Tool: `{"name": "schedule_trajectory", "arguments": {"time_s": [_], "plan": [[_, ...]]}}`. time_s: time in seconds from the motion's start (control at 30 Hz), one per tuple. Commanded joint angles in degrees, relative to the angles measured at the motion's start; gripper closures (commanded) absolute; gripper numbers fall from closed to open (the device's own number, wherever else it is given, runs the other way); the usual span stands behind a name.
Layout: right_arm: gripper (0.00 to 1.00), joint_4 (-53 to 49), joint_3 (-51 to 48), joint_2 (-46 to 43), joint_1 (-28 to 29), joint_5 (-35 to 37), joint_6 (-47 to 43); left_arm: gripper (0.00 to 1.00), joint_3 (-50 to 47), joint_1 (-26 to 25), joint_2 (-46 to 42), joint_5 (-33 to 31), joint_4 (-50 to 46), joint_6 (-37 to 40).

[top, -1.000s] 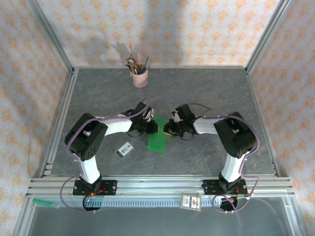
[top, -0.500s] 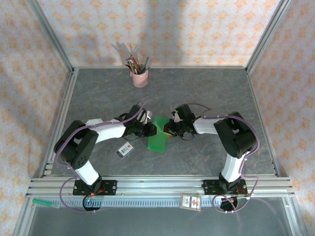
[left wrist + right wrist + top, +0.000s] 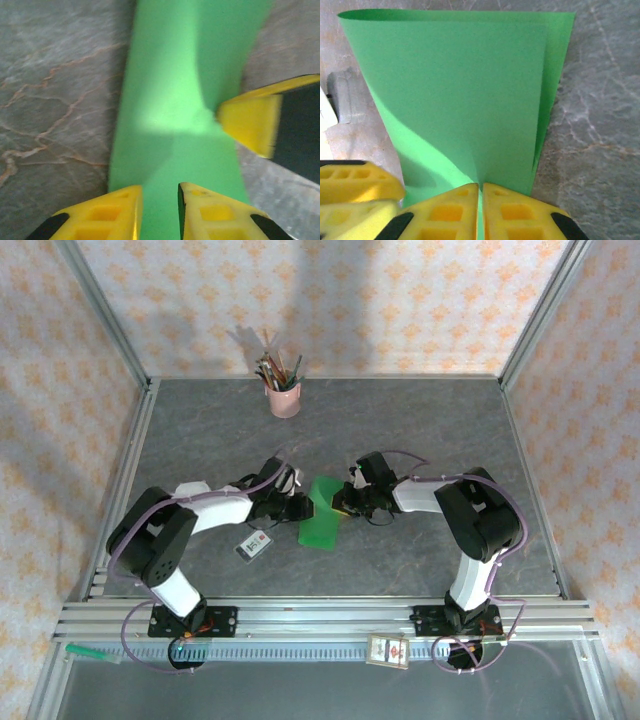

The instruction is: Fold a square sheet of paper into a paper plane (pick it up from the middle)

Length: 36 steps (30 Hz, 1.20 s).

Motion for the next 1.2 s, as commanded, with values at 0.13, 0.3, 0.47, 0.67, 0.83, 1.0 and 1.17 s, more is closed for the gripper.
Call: {"name": "schedule_trajectory", "arguments": {"time_s": [0.13, 0.3, 0.47, 0.67, 0.83, 1.0, 1.17], "plan": [[0.88, -8.31, -3.29, 5.73, -0.15, 14.59, -2.42, 0.72, -2.12, -2.0, -1.65, 1.25, 2.64, -2.77], [0.88, -8.2, -3.38, 5.57, -0.15, 14.78, -2.46, 0.73, -4.73, -1.34, 0.97, -0.3, 2.47, -2.26], [0.88, -8.31, -3.55, 5.47, -0.15, 15.02, -2.46, 0.73, -6.53, -0.88, 1.16, -0.7, 2.39, -1.82], [0.88, -8.39, -3.56, 5.29, -0.11, 15.02, -2.47, 0.72, -6.58, -1.05, -4.61, 1.91, 2.93, -3.36], [0.88, -8.66, -3.51, 5.03, -0.15, 15.2, -2.6, 0.71, -7.65, -2.61, -4.75, 3.9, 5.13, -5.49], [0.88, -8.58, -3.51, 5.17, -0.15, 15.2, -2.71, 0.72, -9.29, -2.55, -3.28, 0.46, 2.39, -3.88], [0.88, -8.65, -3.54, 5.2, -0.15, 15.3, -2.81, 0.71, -9.93, -2.14, -4.15, 0.73, 1.95, -2.98]]}}
